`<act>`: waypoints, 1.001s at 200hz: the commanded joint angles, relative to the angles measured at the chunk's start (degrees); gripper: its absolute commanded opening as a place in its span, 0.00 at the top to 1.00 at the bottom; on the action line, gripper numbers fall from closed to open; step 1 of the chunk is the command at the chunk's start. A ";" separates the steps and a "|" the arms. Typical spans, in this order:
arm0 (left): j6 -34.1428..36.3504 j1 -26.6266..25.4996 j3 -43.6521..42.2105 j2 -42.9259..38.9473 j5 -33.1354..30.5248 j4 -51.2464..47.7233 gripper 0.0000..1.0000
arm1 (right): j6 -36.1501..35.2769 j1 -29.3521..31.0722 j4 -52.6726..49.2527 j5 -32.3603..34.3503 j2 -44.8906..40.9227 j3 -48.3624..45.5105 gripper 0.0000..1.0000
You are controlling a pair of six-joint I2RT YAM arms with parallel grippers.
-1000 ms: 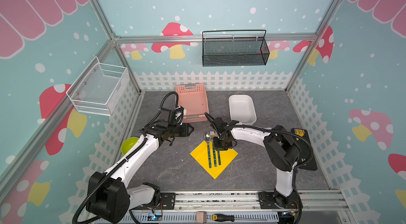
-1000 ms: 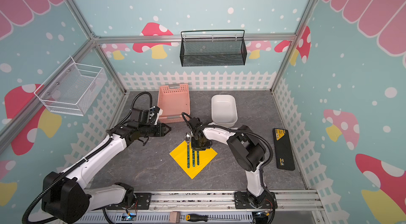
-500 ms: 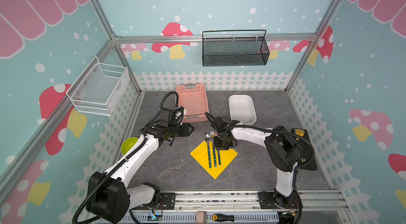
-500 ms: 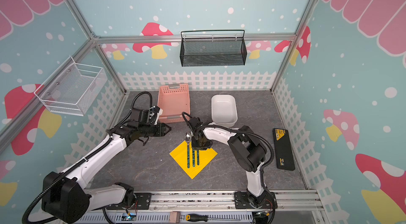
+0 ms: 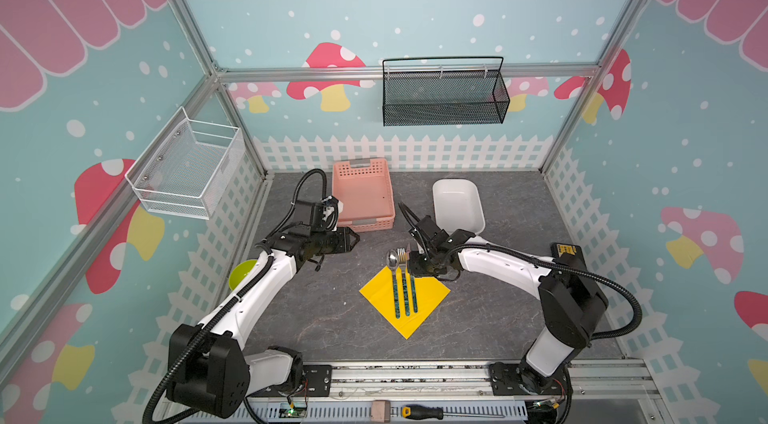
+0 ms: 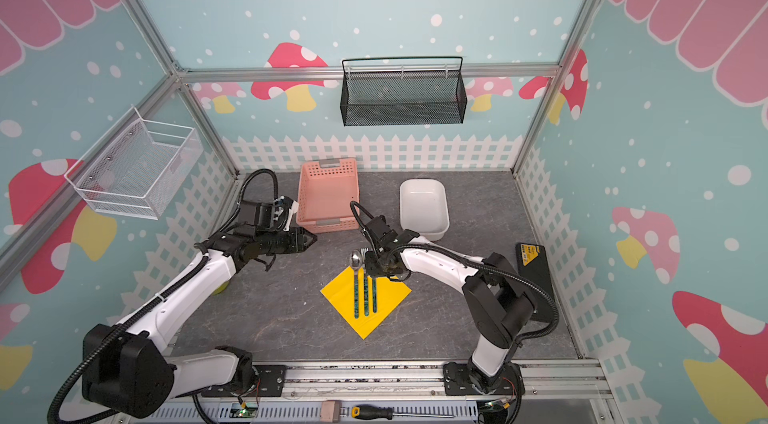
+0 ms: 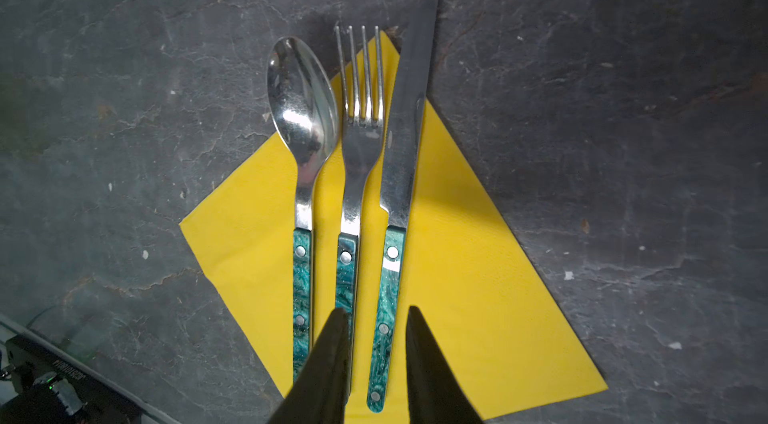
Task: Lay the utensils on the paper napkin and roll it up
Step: 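Open the right gripper and raise it off the knife, then move the right gripper to the napkin corner nearest the robot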
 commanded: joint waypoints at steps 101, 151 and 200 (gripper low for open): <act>6.12 0.30 6.47 1.38 -8.23 -3.93 0.58 | -46.04 7.38 12.24 -16.59 -8.62 -11.65 0.75; 5.52 0.69 2.83 -0.13 -9.95 -0.51 0.58 | -56.78 16.56 7.47 -10.42 -4.59 -13.56 0.74; 4.91 2.12 2.78 -0.71 -8.50 0.53 0.58 | -59.26 22.76 5.72 -5.63 -2.21 -16.71 0.68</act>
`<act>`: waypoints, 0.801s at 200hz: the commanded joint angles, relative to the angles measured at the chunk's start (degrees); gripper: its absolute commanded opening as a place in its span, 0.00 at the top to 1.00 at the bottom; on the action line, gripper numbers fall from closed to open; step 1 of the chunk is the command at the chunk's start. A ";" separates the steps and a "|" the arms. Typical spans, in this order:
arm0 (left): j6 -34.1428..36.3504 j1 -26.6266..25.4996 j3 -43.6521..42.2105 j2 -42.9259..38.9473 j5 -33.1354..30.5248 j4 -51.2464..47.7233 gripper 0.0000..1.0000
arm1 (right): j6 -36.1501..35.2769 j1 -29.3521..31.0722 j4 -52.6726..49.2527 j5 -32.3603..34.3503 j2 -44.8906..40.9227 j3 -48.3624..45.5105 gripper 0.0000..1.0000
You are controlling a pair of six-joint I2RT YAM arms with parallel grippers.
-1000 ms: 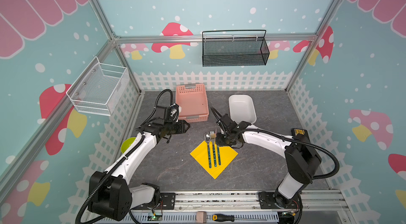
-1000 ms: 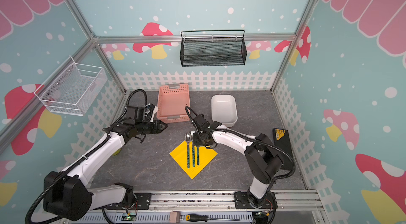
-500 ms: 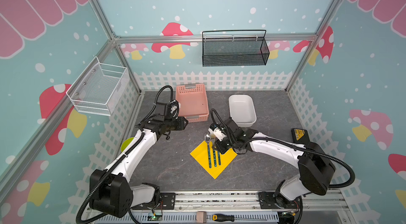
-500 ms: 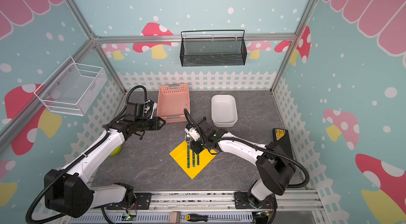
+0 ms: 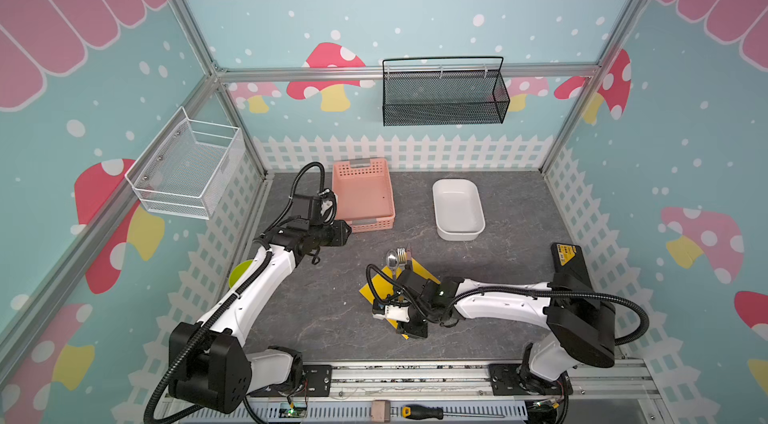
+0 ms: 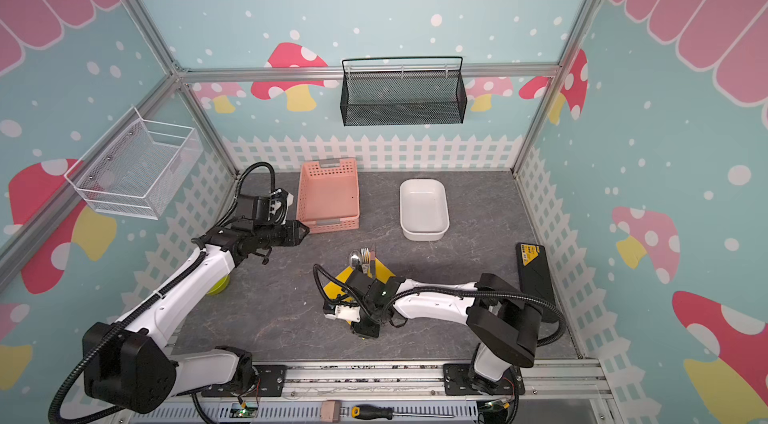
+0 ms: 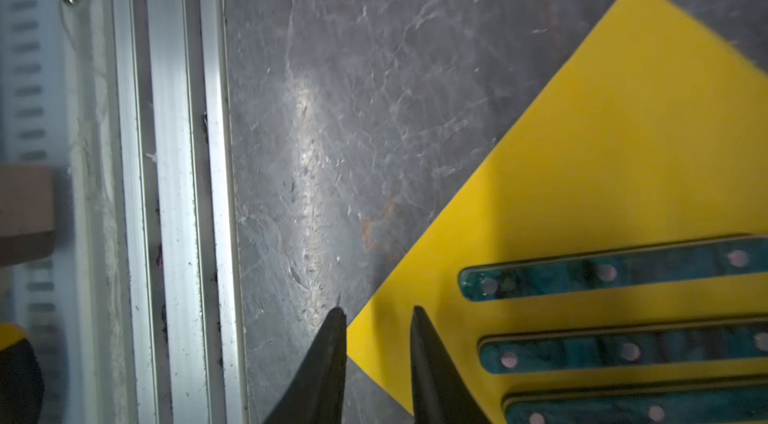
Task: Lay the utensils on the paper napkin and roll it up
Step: 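Move the right gripper to the napkin corner nearest the robot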
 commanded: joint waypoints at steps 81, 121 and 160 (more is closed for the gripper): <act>-0.07 1.88 -0.65 -1.95 0.72 1.36 0.58 | -4.02 5.01 -1.10 16.16 2.01 -2.62 0.61; -0.24 1.93 -0.61 -1.95 1.00 1.54 0.58 | -4.18 5.06 -0.65 17.54 -0.41 -2.66 0.64; -0.33 2.10 -0.56 -2.04 0.93 1.54 0.58 | -4.23 5.06 -0.64 16.69 -1.79 -3.21 0.68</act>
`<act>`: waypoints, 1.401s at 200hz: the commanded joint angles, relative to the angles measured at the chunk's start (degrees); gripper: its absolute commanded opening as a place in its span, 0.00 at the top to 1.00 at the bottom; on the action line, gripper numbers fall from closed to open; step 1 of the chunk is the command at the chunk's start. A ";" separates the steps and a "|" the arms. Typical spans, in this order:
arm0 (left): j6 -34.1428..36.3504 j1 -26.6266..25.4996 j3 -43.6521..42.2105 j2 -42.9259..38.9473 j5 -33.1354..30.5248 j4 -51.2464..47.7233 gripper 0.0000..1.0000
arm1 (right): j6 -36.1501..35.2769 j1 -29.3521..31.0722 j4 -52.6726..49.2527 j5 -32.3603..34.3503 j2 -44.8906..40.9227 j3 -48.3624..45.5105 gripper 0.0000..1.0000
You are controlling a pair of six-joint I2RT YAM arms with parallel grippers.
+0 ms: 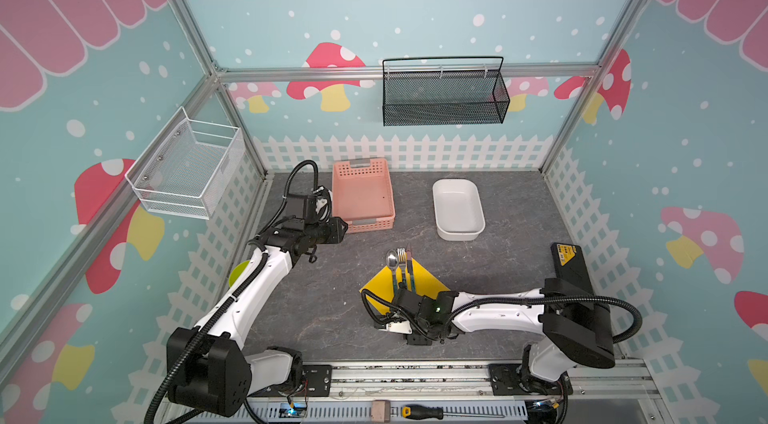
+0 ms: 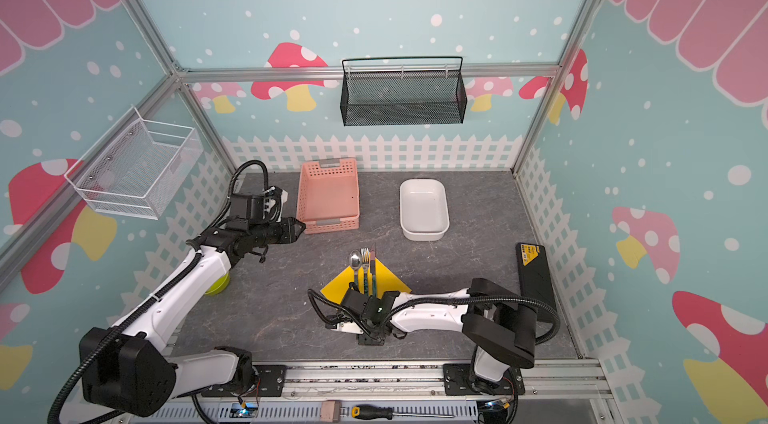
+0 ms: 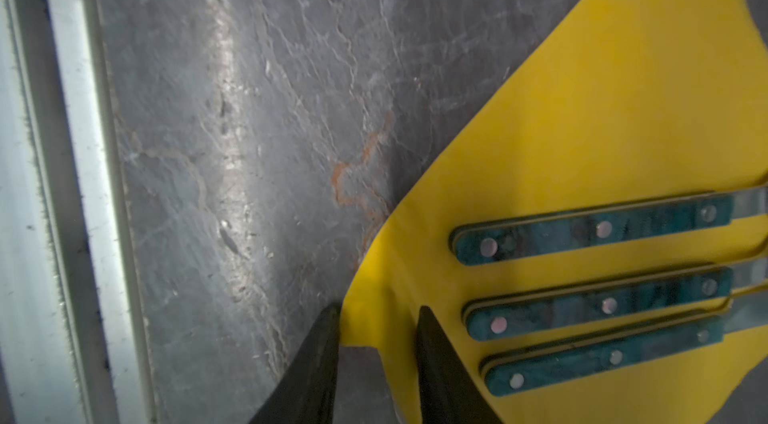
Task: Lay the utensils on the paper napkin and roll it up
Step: 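Move the right gripper to the napkin corner nearest the robot, then lower the right gripper onto the napkin corner and close on it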
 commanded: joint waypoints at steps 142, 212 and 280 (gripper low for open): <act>0.19 0.87 -0.79 -1.47 0.25 0.47 0.58 | -1.86 0.29 0.57 4.35 -3.85 -3.14 0.60; 0.10 1.03 -0.79 -1.08 0.56 0.47 0.58 | -0.94 1.34 4.57 -5.06 -3.98 -3.67 0.53; -0.04 1.32 -0.76 -0.90 0.89 0.47 0.58 | -1.47 2.36 4.76 -0.85 -1.00 -3.98 0.51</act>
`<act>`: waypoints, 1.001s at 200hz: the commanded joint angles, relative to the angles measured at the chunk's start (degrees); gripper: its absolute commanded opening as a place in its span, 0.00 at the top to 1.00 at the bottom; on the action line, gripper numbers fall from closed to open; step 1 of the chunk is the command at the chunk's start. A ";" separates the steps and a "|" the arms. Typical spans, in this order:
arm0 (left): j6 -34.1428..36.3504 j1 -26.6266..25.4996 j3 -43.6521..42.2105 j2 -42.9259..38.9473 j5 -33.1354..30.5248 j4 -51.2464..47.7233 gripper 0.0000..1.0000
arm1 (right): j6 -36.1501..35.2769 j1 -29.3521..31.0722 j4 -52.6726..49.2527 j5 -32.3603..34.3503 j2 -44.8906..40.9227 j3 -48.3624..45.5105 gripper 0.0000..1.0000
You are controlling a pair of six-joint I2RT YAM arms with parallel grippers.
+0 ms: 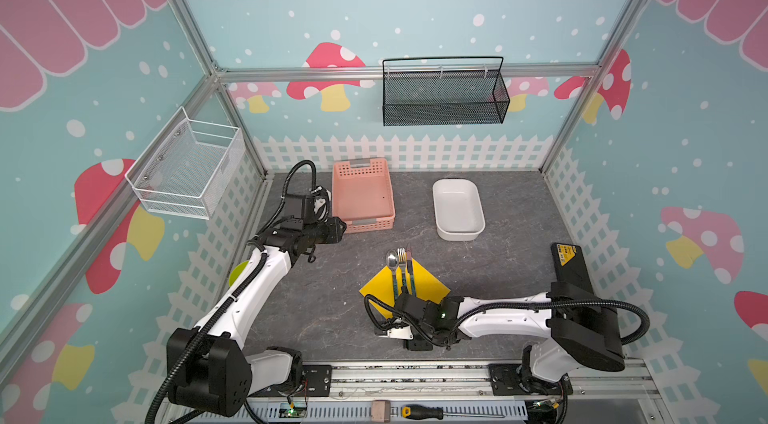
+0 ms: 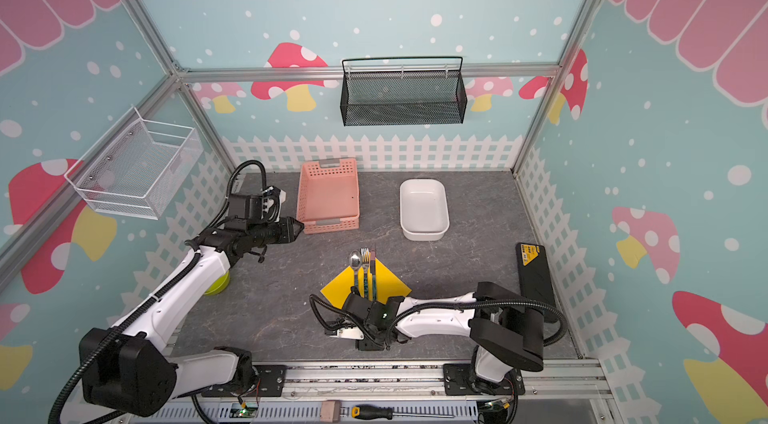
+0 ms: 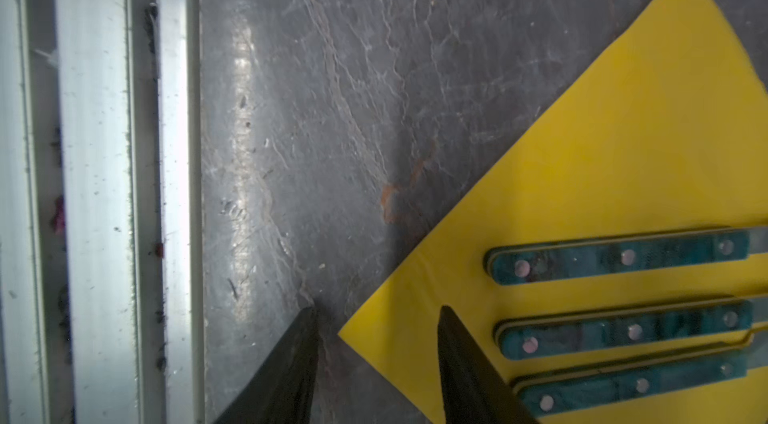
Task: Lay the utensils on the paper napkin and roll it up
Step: 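Lower the right gripper onto the napkin corner and close on it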
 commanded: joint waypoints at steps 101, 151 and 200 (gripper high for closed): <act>-0.12 0.80 -0.47 -0.74 1.16 0.40 0.58 | -1.89 0.74 1.79 8.99 -4.43 -2.07 0.55; -0.16 0.86 -0.54 -0.77 1.20 0.40 0.58 | -2.05 0.76 2.10 12.09 -4.30 -2.24 0.56; -0.18 0.98 -0.54 -0.73 1.20 0.41 0.58 | -2.31 0.75 3.95 16.74 -5.15 -2.69 0.60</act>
